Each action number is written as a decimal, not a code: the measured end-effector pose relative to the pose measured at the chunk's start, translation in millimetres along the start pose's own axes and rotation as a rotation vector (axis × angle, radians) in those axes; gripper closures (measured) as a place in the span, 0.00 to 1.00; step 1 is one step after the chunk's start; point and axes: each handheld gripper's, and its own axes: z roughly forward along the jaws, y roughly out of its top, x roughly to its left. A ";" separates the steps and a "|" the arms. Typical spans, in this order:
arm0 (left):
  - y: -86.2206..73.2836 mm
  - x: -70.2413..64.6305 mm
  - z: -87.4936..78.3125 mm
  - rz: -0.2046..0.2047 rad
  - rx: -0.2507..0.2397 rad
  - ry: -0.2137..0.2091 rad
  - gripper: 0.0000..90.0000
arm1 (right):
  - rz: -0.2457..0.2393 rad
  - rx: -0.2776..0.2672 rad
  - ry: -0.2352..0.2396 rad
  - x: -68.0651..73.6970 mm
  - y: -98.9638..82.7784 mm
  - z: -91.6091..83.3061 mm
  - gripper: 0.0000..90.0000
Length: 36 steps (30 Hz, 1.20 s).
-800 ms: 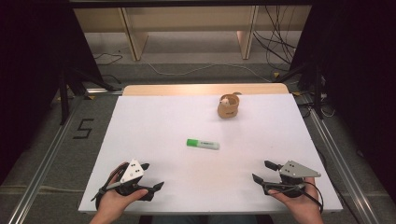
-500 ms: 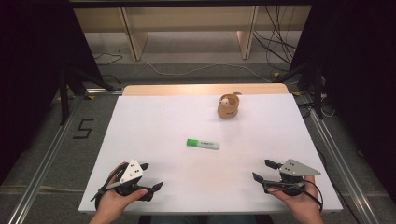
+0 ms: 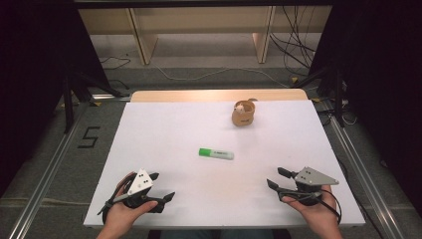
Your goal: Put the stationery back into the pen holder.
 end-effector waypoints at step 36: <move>1.9 -7.9 7.6 0.020 0.024 -0.009 0.18 | 0.029 0.209 0.005 -4.5 74.1 158.3 1.00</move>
